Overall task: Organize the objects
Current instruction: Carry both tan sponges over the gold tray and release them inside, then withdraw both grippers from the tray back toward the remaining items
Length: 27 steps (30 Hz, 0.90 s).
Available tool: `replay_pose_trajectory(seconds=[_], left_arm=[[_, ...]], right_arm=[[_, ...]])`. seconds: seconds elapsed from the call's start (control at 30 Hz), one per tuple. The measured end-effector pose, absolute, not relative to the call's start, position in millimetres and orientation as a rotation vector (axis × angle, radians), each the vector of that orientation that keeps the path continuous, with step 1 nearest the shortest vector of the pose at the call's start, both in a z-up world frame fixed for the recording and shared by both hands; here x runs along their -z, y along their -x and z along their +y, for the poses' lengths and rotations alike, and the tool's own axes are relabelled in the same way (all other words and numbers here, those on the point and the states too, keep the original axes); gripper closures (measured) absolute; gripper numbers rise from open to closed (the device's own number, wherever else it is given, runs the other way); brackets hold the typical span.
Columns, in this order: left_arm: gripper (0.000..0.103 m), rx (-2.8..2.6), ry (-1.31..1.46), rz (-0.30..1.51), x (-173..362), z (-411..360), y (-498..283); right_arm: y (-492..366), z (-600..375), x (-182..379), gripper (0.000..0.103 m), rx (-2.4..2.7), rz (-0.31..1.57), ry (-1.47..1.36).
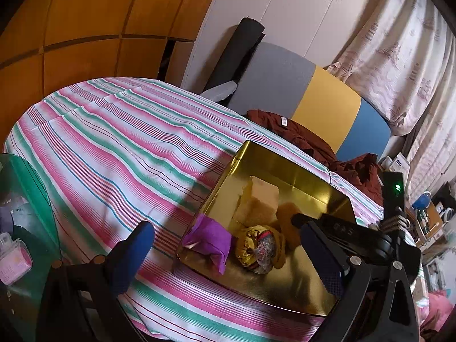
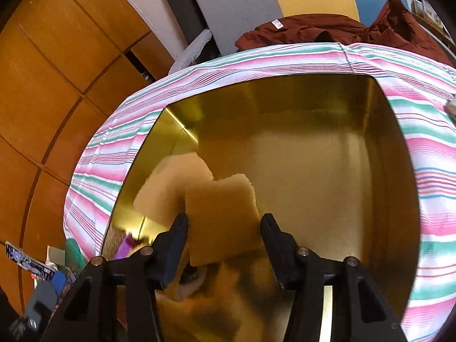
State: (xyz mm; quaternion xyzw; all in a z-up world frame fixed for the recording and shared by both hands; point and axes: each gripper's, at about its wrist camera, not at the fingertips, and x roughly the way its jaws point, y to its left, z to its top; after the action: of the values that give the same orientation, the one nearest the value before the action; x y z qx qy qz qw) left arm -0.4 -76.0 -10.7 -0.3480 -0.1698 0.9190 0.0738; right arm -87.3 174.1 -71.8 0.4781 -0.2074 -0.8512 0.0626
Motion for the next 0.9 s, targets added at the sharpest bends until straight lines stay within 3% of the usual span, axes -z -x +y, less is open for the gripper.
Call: replay_pose_trajectory(seconds=[0.3,0.57,0.9], left_arm=[[0.0,-2.797,1.011,-0.545,8,-84,-1],[0.0,-2.763,1.023,-0.521,11,-74,-3],[0.0,-2.594,0.983,-0.445,7,-38,-14]], right_arm=[[83,141,71,0.048,2.401,-0.607,-1.416],[52,176,42,0.044,2.517,-0.674,-1.326],[4,213,8,0.044,2.685,-0.598,-1.144]])
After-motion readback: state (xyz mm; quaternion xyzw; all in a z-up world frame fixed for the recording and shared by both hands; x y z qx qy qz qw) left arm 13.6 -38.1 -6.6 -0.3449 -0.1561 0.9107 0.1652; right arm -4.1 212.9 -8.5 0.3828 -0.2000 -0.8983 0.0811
